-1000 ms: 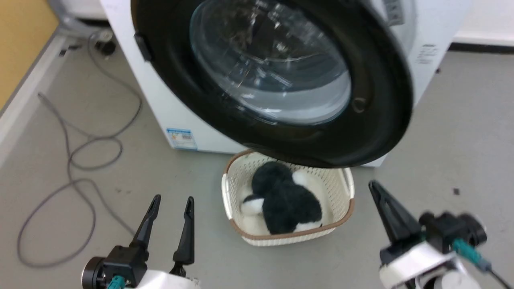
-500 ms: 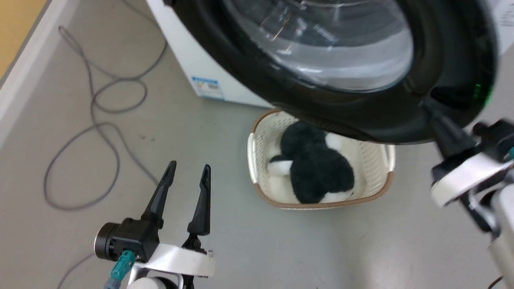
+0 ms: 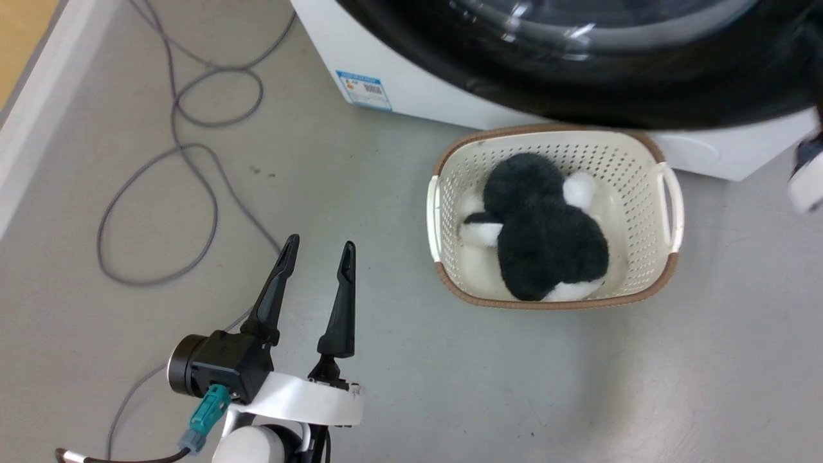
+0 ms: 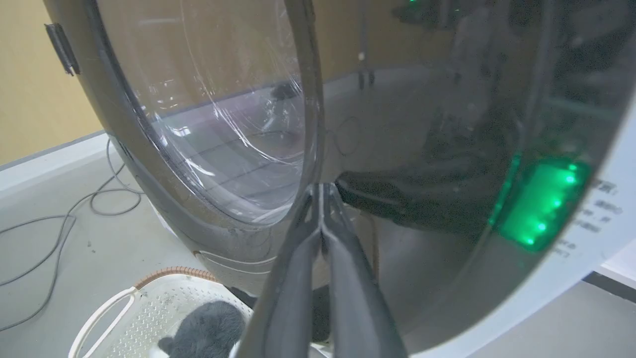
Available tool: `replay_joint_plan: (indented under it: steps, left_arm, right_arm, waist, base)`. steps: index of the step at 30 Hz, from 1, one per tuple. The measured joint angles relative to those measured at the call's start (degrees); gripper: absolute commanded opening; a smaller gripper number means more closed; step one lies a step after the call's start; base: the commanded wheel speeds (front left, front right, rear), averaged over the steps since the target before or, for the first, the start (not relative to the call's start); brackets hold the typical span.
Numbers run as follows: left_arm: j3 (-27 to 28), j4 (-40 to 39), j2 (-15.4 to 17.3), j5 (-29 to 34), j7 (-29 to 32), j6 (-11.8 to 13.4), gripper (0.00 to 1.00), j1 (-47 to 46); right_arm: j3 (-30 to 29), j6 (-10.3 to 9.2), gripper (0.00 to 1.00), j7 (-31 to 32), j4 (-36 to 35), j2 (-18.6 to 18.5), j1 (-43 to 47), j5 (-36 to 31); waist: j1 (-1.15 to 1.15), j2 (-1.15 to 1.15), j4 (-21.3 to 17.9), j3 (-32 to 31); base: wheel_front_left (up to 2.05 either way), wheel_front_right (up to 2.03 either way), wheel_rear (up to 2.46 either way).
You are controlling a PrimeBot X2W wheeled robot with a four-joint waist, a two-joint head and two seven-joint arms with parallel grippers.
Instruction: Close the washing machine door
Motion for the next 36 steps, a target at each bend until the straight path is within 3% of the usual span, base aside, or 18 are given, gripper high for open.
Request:
replay_joint_plan:
  steps: [7,22,29,36]
  left_arm:
    - [-0.90,-0.23,0.00,-0.83,0.00,0.68,1.00,-0.37]
    - [-0.27,0.79,0.00,-0.74,0.00,1.22,1.00,-0.65]
    - [1.74,2.15,-0.01,-0.07,0.00,0.82,1.00,0.64]
    - [4.49,3.34,-0.02,1.26,0.00,0.52,1.00,3.15]
  right_arm:
    - [-2.89,0.52,0.00,1.12,5.00,-0.01,-6.64,-0.27]
    - [-5.63,0.44,0.00,-2.11,11.74,3.83,-7.16,-1.04]
    - [-5.32,-0.05,0.00,-4.61,10.46,5.47,0.27,0.16]
    - [-5.16,-0.05,0.00,-5.57,0.75,9.24,12.23,0.13]
  waist:
    - [0.00,0.00,1.26,1.58]
    - [0.00,0.00,0.14,-1.88]
    - [-0.01,0.00,-2.43,-6.82]
    - [-0.01,0.00,-6.57,-12.05]
  base:
    - [0.00,0.00,0.00]
    - [0.00,0.00,0.00]
    - [0.00,0.00,0.00]
    - [0.00,0.00,0.00]
